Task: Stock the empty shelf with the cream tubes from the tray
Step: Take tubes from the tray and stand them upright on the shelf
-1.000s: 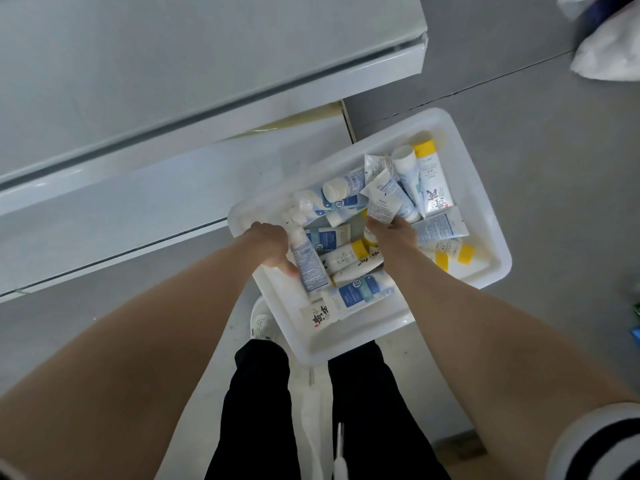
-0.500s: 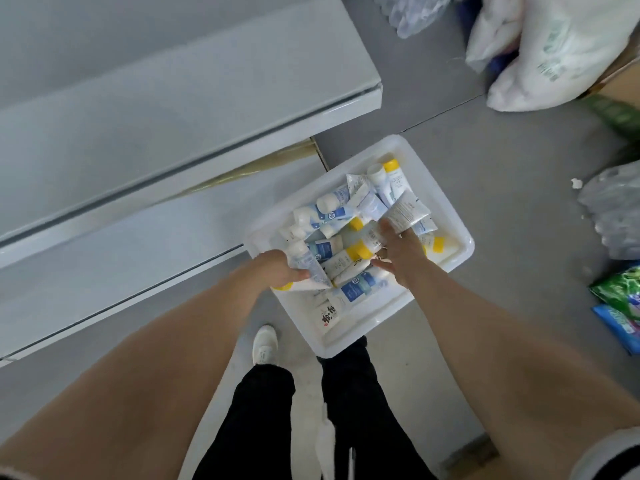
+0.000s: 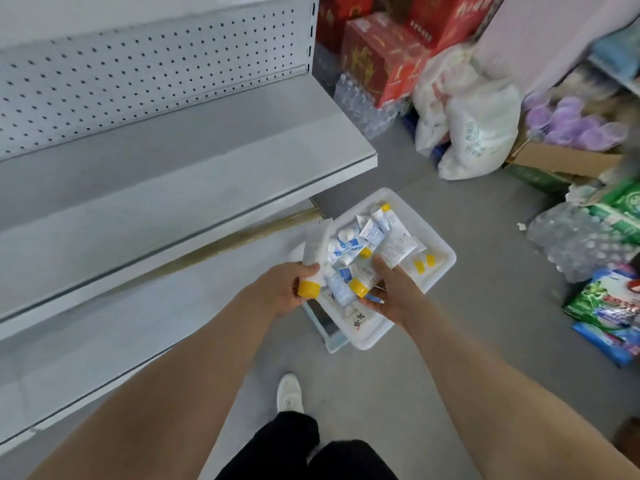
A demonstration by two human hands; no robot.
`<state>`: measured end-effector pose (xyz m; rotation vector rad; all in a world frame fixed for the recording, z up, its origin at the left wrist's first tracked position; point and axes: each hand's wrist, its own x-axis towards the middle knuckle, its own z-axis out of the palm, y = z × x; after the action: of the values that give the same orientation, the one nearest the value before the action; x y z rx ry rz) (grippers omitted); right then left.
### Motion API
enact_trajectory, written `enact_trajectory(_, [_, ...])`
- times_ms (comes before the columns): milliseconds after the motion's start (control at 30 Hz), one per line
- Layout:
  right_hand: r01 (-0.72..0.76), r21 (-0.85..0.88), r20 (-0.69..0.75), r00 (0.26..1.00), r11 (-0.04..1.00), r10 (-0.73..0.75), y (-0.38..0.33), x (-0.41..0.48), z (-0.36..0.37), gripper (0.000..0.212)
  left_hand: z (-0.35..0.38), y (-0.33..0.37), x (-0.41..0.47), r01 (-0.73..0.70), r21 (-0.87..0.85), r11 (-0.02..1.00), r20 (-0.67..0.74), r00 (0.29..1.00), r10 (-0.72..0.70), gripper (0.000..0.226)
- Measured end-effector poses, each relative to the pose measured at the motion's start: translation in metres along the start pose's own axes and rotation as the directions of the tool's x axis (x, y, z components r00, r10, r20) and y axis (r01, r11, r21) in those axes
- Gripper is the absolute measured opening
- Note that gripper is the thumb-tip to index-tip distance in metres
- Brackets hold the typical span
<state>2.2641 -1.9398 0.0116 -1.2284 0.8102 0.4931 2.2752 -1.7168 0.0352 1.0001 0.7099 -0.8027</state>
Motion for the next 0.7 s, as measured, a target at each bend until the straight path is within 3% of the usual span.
enact_trajectory(100, [0.079,-0.048,0.065,0.995,0.996,-0.076,0.007,-0.039,0.022,0.024,-0.007,-0.011,-0.046,-0.133,-0.010,0.991,0.015,0.991,0.133,0.019])
enact_trajectory(300, [0.244,-0.109,0.252,0.945,0.964,-0.210,0.042,-0.126,0.082,0.029,-0.075,-0.030,-0.151,-0.491,0.024,0.871,-0.070,0.868,0.491,0.036])
enact_trajectory(400, [0.306,-0.119,0.327,0.910,0.945,-0.253,0.063,-0.172,0.124,0.030,-0.119,-0.037,-0.213,-0.589,0.124,0.799,-0.160,0.782,0.602,0.052])
enact_trajectory(700, [0.524,-0.116,0.587,0.721,0.844,-0.368,0.085,-0.318,0.308,0.035,-0.251,-0.015,-0.412,-0.828,0.179,0.531,-0.330,0.458,0.826,0.041])
